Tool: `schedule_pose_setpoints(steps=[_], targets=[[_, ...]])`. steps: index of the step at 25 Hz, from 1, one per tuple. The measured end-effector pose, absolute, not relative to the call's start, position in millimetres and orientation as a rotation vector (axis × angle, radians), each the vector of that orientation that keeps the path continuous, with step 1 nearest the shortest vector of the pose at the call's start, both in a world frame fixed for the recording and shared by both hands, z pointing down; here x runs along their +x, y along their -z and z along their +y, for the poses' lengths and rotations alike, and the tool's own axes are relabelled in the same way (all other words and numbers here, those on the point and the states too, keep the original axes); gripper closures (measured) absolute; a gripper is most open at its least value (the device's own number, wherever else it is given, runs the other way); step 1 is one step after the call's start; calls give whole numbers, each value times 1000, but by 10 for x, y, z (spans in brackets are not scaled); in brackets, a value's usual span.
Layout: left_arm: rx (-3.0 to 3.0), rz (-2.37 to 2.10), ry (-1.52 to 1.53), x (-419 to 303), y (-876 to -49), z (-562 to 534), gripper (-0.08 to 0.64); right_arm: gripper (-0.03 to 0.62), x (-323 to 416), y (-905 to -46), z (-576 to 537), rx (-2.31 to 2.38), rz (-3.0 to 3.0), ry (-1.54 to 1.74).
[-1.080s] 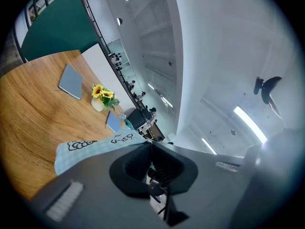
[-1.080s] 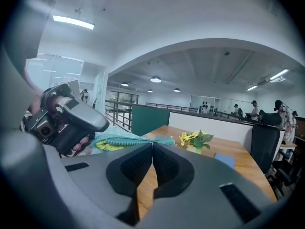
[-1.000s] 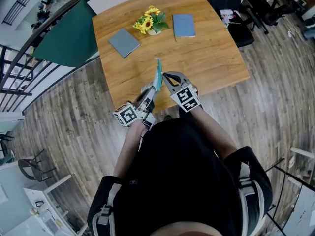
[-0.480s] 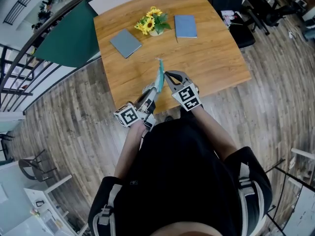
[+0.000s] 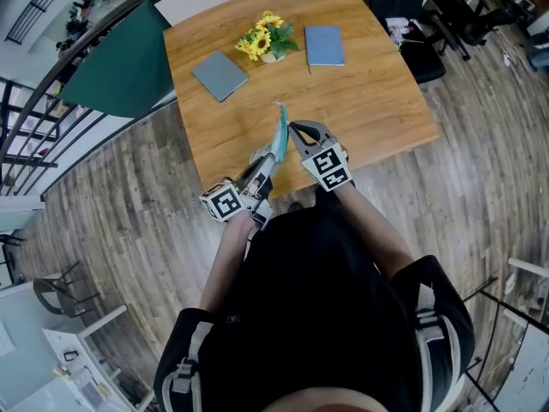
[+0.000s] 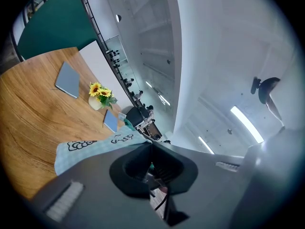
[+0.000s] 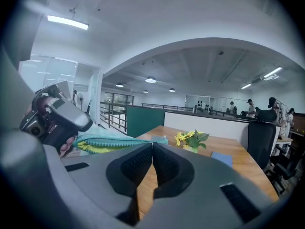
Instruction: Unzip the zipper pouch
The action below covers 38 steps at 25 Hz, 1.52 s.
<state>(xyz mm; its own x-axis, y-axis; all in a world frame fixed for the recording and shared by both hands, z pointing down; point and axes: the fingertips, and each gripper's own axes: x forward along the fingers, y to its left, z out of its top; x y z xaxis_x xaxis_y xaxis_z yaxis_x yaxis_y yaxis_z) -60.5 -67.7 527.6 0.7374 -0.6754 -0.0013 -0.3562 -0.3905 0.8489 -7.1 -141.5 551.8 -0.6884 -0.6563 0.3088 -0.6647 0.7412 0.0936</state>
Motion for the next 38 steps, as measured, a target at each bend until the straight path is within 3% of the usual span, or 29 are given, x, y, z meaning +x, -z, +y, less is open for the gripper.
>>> schedule_pose_setpoints(steps=[38], targets=[[2059, -707, 385, -479, -5220, -524, 560, 586, 352, -5492, -1744, 1196, -2556, -100]])
